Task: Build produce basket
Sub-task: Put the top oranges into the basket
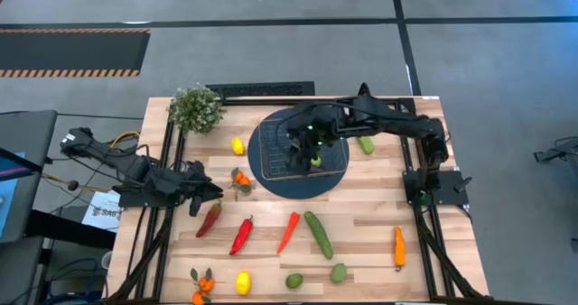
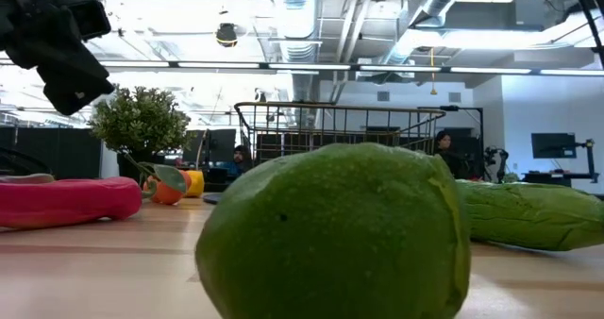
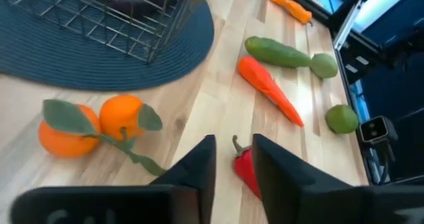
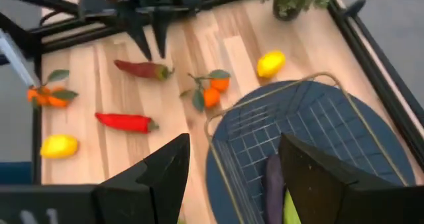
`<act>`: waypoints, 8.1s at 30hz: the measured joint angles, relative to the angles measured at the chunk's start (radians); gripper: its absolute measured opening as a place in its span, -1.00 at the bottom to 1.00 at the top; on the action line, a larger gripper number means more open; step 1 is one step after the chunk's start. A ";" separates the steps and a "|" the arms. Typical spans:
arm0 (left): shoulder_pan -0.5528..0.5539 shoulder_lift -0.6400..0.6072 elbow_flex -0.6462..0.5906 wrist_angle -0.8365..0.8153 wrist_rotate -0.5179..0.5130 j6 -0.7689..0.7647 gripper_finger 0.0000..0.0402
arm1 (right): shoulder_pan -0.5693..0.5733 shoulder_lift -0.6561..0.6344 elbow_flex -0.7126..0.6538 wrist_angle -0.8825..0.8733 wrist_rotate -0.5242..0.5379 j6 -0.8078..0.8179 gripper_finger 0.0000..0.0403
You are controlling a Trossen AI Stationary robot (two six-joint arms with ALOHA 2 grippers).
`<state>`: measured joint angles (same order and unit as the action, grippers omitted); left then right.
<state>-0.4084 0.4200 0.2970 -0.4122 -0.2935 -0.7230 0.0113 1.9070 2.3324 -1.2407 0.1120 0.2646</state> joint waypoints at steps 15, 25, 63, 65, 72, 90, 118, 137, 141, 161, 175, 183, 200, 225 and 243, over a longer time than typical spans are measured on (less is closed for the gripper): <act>0.003 0.227 0.003 0.050 -0.026 -0.152 -0.36 | 0.042 -0.027 0.016 0.043 -0.001 -0.003 0.23; 0.099 0.471 0.194 -0.072 0.046 0.020 -0.46 | 0.041 -0.027 0.017 0.042 -0.001 -0.003 0.23; 0.358 1.318 0.862 -0.783 0.223 0.627 -0.40 | 0.079 -0.027 0.017 0.035 -0.006 -0.002 0.23; 0.359 1.317 0.862 -0.771 0.220 0.627 -0.40 | 0.081 -0.027 0.017 0.034 -0.006 -0.002 0.23; 0.359 1.317 0.862 -0.713 0.219 0.626 -0.40 | 0.082 -0.027 0.017 0.027 -0.006 -0.002 0.23; 0.397 1.317 0.862 -0.739 0.200 0.634 -0.40 | 0.089 -0.027 0.017 0.026 -0.006 -0.002 0.23; 0.418 1.316 0.861 -0.740 0.171 0.667 -0.49 | 0.133 -0.026 0.017 0.027 -0.006 0.025 0.23; 0.421 1.316 0.861 -0.768 0.196 0.617 -1.00 | 0.140 -0.026 0.017 0.028 -0.005 0.026 0.23; 0.421 1.316 0.861 -0.782 0.226 0.665 -0.93 | 0.140 -0.026 0.017 0.028 -0.005 0.026 0.23; 0.432 1.315 0.828 -0.773 0.129 0.681 0.00 | 0.178 -0.026 0.017 0.027 -0.001 0.022 0.23; 0.431 1.315 0.732 -0.717 0.182 0.640 -0.17 | 0.178 -0.026 0.017 0.065 -0.001 0.023 0.23; 0.430 1.315 0.732 -0.634 0.229 0.624 -0.41 | 0.178 -0.026 0.017 0.069 -0.001 0.026 0.23; 0.382 1.231 0.735 -0.648 0.256 0.576 -1.00 | 0.178 -0.026 0.017 0.069 0.022 0.043 0.23; 0.344 1.065 0.736 -0.605 0.181 0.454 -0.46 | 0.179 -0.026 0.017 0.076 0.029 0.064 0.23; 0.360 1.282 0.800 -0.612 0.154 0.337 0.06 | 0.180 -0.026 0.017 0.058 0.020 0.026 0.23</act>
<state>-0.0479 1.7016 1.0966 -1.0245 -0.1395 -0.3859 0.1909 1.8809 2.3497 -1.1824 0.1323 0.2901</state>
